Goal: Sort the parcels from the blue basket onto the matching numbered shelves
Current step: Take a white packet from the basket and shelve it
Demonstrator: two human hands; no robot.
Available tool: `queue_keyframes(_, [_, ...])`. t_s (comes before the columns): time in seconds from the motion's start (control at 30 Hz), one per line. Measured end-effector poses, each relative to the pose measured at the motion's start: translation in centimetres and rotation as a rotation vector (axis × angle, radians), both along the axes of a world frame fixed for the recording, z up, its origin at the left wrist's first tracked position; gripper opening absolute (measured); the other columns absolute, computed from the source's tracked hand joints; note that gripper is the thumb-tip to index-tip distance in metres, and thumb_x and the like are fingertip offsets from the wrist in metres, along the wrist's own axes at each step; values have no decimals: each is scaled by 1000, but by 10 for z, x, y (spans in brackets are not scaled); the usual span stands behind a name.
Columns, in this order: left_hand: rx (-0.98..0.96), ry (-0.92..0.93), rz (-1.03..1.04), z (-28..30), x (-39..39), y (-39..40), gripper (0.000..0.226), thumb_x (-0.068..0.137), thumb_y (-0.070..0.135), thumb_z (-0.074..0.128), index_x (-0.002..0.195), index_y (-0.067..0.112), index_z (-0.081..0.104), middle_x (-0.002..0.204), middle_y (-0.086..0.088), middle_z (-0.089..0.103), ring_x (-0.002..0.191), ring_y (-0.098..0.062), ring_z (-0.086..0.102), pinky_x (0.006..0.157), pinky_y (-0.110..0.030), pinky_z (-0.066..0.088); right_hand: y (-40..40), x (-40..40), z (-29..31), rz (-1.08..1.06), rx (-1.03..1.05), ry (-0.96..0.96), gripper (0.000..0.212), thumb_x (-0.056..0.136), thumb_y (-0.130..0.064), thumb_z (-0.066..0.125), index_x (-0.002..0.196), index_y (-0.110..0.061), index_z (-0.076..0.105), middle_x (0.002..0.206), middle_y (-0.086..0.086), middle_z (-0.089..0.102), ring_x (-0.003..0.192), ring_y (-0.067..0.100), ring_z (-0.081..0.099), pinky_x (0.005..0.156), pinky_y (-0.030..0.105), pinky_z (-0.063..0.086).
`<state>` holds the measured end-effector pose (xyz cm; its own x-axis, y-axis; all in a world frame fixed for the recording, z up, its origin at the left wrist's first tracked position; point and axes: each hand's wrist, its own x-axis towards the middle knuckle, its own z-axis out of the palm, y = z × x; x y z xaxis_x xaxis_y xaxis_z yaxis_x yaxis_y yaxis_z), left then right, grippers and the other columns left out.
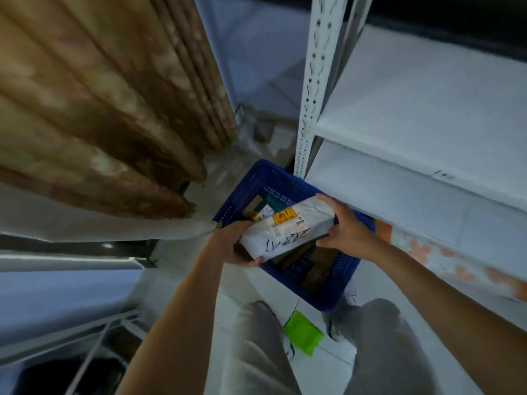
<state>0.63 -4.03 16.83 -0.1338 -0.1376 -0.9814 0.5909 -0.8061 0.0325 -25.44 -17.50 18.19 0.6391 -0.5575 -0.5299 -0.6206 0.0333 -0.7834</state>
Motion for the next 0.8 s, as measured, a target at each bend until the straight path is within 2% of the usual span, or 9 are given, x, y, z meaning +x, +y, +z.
queue_keyframes(0.1, [-53, 102, -3, 71, -11, 14, 45, 93, 43, 56, 108, 1, 63, 98, -21, 71, 85, -36, 63, 57, -35, 58, 1, -9, 78, 46, -165, 40, 103, 72, -18, 89, 147, -53, 27, 136, 0, 45, 123, 20, 49, 104, 42, 48])
queue_keyframes(0.2, [-140, 183, -85, 129, -15, 21, 46, 82, 41, 62, 107, 2, 65, 106, -20, 67, 88, -34, 60, 57, -30, 57, -2, -16, 143, -4, -93, 29, 102, 71, -25, 91, 150, -43, 30, 131, -9, 52, 117, 16, 53, 95, 27, 47])
queue_keyframes(0.27, [-175, 225, -164, 158, -12, 23, 47, 84, 45, 59, 104, 3, 68, 103, -19, 65, 73, -30, 63, 52, -25, 55, -3, -17, 179, 26, -87, 44, 100, 72, -31, 89, 152, -34, 29, 135, -11, 51, 117, 11, 51, 92, 21, 42])
queue_keyframes(0.4, [-277, 192, -291, 211, -17, 11, 41, 95, 33, 42, 77, 8, 68, 69, -8, 59, 43, -10, 49, 38, -12, 36, -5, -11, 220, -12, -67, -61, 115, 69, -37, 91, 154, -38, 13, 146, -19, 35, 135, 4, 33, 110, 25, 34])
queue_keyframes(0.47, [-321, 184, -294, 227, -25, 7, 26, 85, 29, 47, 83, 9, 63, 69, -8, 59, 41, -8, 46, 39, -11, 33, -8, -10, 229, -92, -12, -138, 119, 68, -32, 92, 154, -35, 11, 149, -13, 33, 138, 10, 34, 112, 32, 38])
queue_keyframes(0.57, [-360, 188, -324, 224, -27, 14, 29, 81, 33, 50, 87, 9, 65, 80, -12, 63, 41, -7, 44, 39, -12, 35, -2, 0, 237, -169, 35, -191, 101, 70, -20, 91, 145, -31, 23, 135, -5, 47, 126, 16, 51, 95, 32, 52])
queue_keyframes(0.67, [-360, 220, -317, 217, -20, 7, 34, 86, 35, 51, 93, 8, 70, 94, -11, 63, 44, -5, 44, 39, -12, 36, -16, 3, 249, -187, 121, -192, 88, 72, -22, 89, 138, -32, 30, 132, 2, 56, 118, 18, 60, 96, 39, 56])
queue_keyframes(0.73, [-484, 128, -368, 272, -70, -14, 36, 93, 35, 48, 98, 7, 70, 97, -12, 65, 45, -5, 45, 40, -12, 38, -33, -66, 309, -212, 20, -352, 86, 74, -21, 87, 137, -36, 32, 130, 3, 59, 116, 19, 63, 91, 38, 58])
queue_keyframes(0.8, [-504, 59, -386, 288, -74, -21, 40, 102, 36, 40, 101, 7, 68, 96, -13, 68, 49, -6, 47, 43, -13, 42, -38, -71, 315, -232, 74, -371, 88, 74, -18, 86, 139, -39, 31, 130, 1, 57, 116, 20, 63, 86, 35, 60])
